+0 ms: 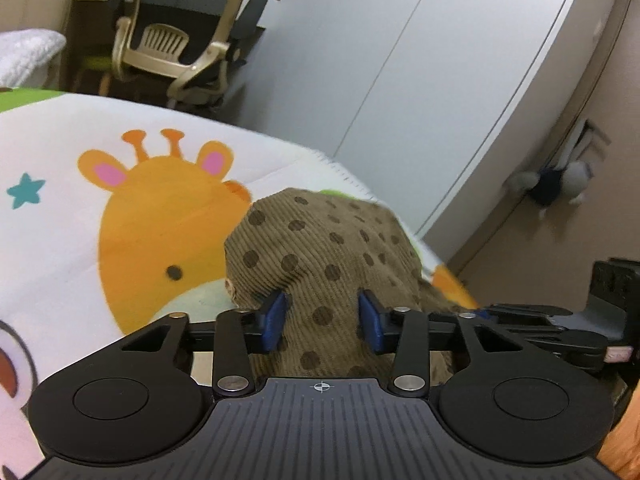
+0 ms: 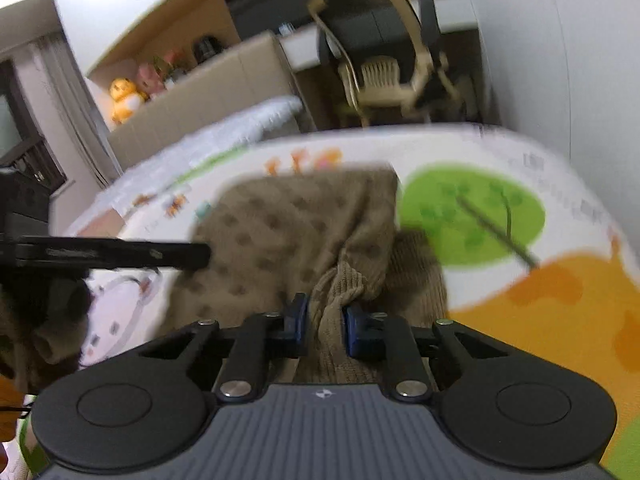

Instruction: Fold clothes

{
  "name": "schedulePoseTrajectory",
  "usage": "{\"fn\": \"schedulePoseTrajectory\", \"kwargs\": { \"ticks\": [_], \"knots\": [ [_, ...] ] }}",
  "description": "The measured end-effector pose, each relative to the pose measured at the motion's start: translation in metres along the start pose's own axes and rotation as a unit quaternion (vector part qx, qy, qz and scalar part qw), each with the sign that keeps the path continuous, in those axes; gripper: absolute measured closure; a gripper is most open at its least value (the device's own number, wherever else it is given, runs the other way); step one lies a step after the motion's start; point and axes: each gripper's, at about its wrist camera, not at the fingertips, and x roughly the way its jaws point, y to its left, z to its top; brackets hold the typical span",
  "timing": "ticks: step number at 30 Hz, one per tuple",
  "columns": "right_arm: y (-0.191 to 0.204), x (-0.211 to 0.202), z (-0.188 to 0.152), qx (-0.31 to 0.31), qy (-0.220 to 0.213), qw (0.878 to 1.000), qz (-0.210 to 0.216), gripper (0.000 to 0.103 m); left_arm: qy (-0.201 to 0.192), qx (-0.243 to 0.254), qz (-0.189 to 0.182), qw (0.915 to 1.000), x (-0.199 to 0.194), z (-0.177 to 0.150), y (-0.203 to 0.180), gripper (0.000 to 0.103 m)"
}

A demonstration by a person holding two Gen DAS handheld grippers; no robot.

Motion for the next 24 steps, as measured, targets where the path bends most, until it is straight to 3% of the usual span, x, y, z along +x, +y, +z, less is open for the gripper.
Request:
{"fn": "schedulePoseTrajectory", "kwargs": {
  "ticks": [3, 6, 8, 12, 14, 17, 20, 24],
  "knots": [
    [0.005, -0.022, -0.004, -0.017, -0.001, 1.000, -0.024, 0.090, 0.000, 0.022, -0.012, 0.9997, 0.000, 0.002, -0.011, 0.061],
    [-0.008, -0.014, -0.026, -0.003, 0.046, 0.997, -0.068, 0.090, 0.009, 0.058, 0.029, 0.9978, 0.006, 0.000, -0.024, 0.057],
    [-0.016, -0.010, -0.038, 0.006, 0.065, 0.994, -0.087, 0.090, -0.017, 0.059, 0.040, 0.9973, -0.004, 0.005, -0.028, 0.055],
    [-0.017, -0.009, -0.041, -0.003, 0.062, 0.994, -0.087, 0.090, -0.071, 0.073, 0.032, 0.9943, -0.026, 0.024, -0.039, 0.055],
    [-0.014, -0.007, -0.040, -0.020, 0.066, 0.993, -0.091, 0.090, -0.055, 0.076, 0.004, 0.9956, -0.014, 0.029, -0.047, 0.055],
    [-0.011, -0.010, -0.036, -0.036, 0.069, 0.992, -0.096, 0.089, 0.025, 0.077, -0.002, 0.9967, 0.037, 0.022, -0.047, 0.070],
    [-0.002, -0.027, -0.025, -0.055, 0.034, 0.994, -0.094, 0.075, 0.061, 0.066, -0.006, 0.9959, 0.073, 0.011, -0.038, 0.077],
    [0.026, -0.044, -0.009, -0.086, -0.013, 0.996, -0.018, 0.053, 0.067, 0.080, -0.006, 0.9945, 0.078, 0.011, -0.042, 0.077]
  ]
}}
